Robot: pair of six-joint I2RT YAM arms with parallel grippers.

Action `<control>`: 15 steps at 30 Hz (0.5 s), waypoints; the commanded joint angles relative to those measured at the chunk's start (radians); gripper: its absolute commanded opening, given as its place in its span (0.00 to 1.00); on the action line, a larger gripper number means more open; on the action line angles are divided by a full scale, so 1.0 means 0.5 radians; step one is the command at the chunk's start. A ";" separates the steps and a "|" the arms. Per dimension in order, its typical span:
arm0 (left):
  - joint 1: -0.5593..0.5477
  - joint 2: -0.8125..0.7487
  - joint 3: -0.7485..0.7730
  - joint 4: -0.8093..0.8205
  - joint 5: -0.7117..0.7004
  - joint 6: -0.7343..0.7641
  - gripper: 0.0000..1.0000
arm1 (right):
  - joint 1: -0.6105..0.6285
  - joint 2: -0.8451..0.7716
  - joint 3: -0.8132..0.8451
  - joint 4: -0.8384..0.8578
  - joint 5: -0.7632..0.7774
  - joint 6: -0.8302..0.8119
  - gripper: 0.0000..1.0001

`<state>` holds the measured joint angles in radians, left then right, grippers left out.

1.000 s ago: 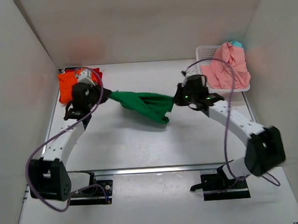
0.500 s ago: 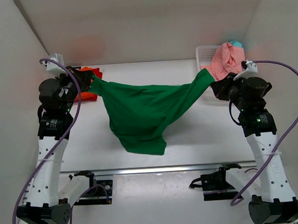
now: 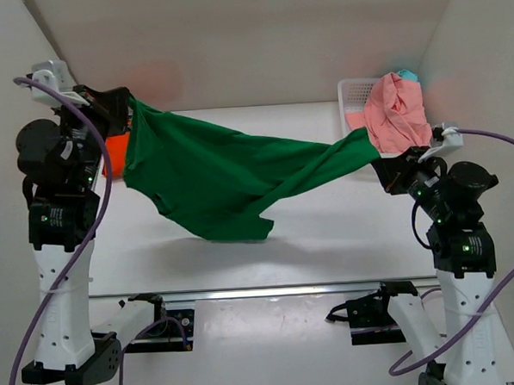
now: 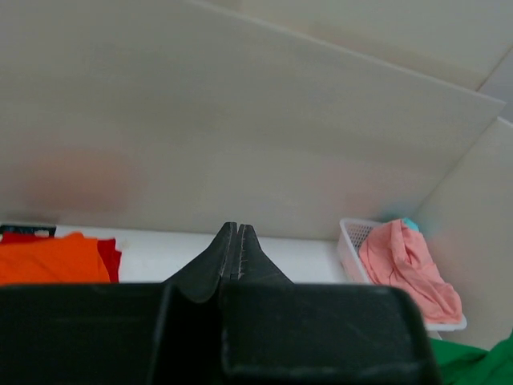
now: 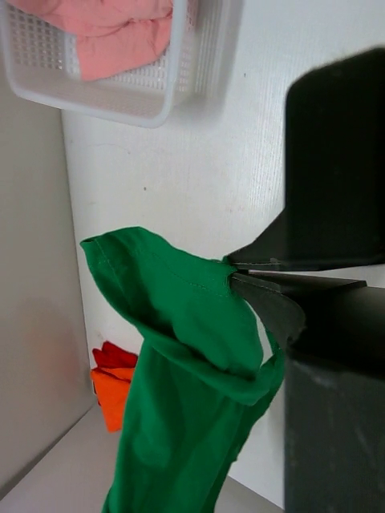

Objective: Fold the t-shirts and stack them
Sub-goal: Flatten out the tshirt

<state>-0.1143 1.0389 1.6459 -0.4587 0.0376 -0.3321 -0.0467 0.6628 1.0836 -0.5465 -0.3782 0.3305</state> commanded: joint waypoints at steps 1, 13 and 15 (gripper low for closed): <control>-0.035 -0.004 0.203 -0.077 -0.072 0.081 0.00 | -0.103 -0.104 0.137 0.004 -0.188 -0.103 0.00; 0.004 0.448 0.413 -0.052 0.001 0.142 0.00 | -0.155 -0.142 -0.093 0.147 -0.430 0.047 0.00; 0.017 0.731 0.665 -0.076 0.044 0.170 0.00 | -0.140 -0.093 -0.261 0.267 -0.471 0.087 0.00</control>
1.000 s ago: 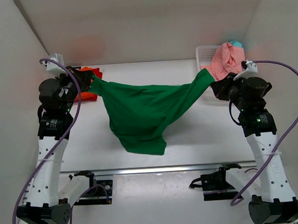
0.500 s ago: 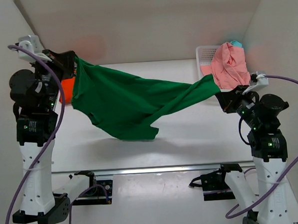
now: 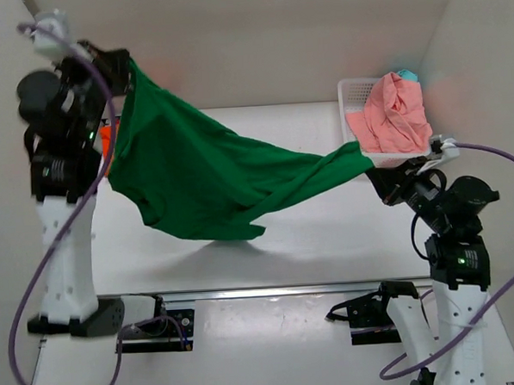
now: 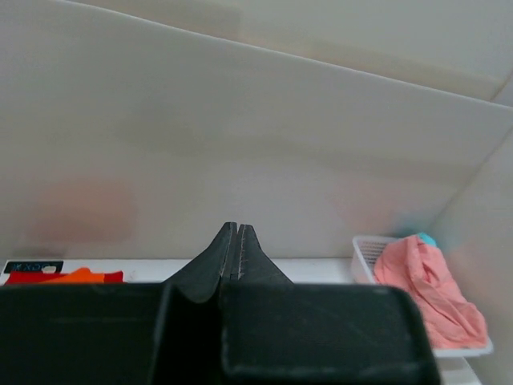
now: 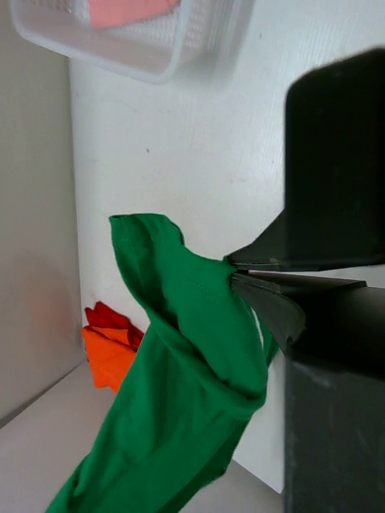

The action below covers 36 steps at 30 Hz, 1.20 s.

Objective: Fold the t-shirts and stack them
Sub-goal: Flatten out the tshirt

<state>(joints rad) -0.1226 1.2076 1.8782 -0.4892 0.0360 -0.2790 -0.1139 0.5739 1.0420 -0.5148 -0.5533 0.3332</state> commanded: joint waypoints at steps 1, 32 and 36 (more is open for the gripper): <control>0.024 0.590 0.256 -0.012 0.045 0.061 0.00 | 0.028 0.095 -0.240 0.283 -0.081 0.125 0.00; -0.300 -0.455 -2.443 0.022 0.051 -0.491 0.67 | 0.590 2.172 -0.016 0.616 0.821 -0.163 0.57; -0.442 -0.250 -2.388 -0.187 0.008 -0.384 0.68 | 0.648 2.288 0.021 0.588 0.837 -0.182 0.59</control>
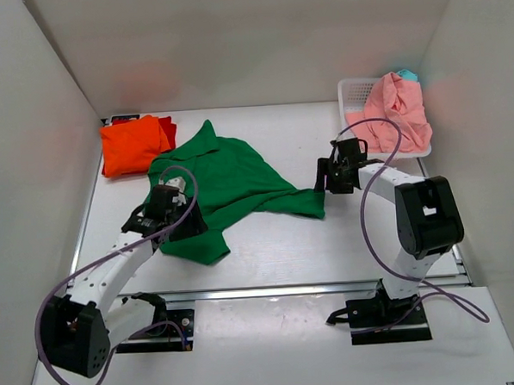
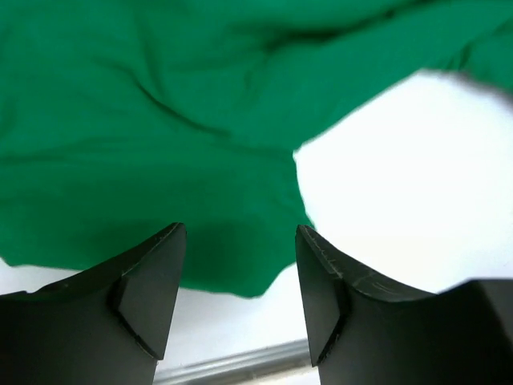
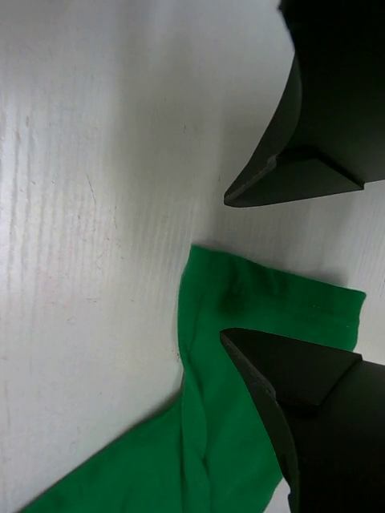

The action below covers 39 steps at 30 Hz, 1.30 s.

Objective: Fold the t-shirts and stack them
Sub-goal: Flatten out the tshirt

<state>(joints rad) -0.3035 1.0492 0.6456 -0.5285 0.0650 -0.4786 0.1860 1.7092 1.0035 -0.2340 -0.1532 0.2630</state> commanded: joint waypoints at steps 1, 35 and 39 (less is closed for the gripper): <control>-0.111 0.092 0.095 -0.142 -0.059 0.018 0.68 | 0.054 0.045 0.104 0.011 0.036 -0.041 0.60; -0.375 0.613 0.263 -0.418 -0.249 0.295 0.00 | 0.027 -0.017 0.135 -0.176 -0.007 -0.066 0.00; -0.151 0.271 0.573 -0.593 -0.317 0.389 0.00 | -0.001 -0.383 0.147 -0.244 0.006 -0.072 0.00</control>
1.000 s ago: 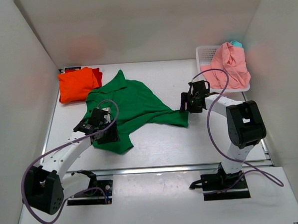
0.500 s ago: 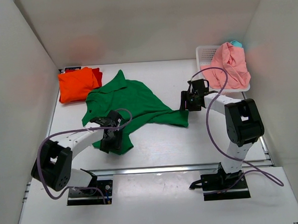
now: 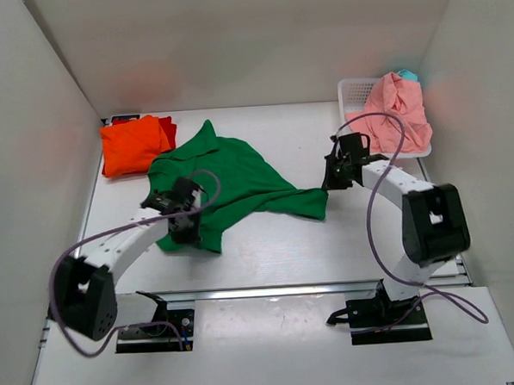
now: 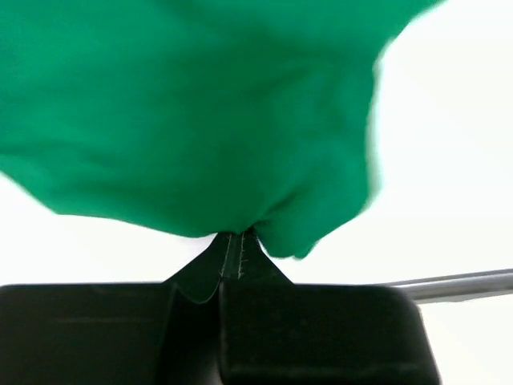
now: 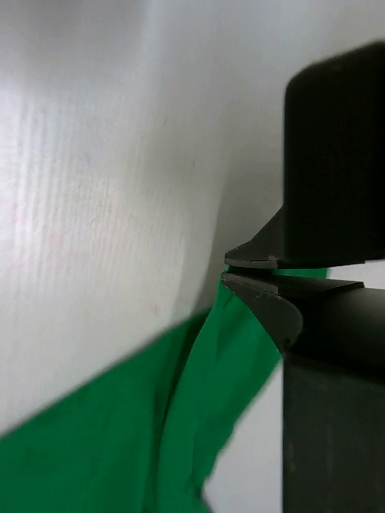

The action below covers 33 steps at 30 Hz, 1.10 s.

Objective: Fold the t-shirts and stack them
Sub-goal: Flatten out the tshirt

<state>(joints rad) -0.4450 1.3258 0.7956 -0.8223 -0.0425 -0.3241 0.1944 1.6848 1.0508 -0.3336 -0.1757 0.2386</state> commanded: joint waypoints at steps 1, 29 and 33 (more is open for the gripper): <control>0.181 -0.295 0.393 -0.079 -0.117 0.129 0.00 | -0.014 -0.445 0.058 -0.060 0.078 -0.026 0.00; 0.592 0.498 2.402 0.169 0.002 0.525 0.00 | -0.162 -0.551 0.926 0.032 -0.112 -0.240 0.00; 0.620 1.038 3.042 0.089 0.012 0.504 0.00 | -0.091 -0.186 1.351 0.005 0.115 -0.388 0.00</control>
<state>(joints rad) -0.1566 1.7596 2.0869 -0.7723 -0.0555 -0.0925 0.1318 1.5272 1.5532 -0.3687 -0.2134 0.1280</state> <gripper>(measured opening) 0.009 0.020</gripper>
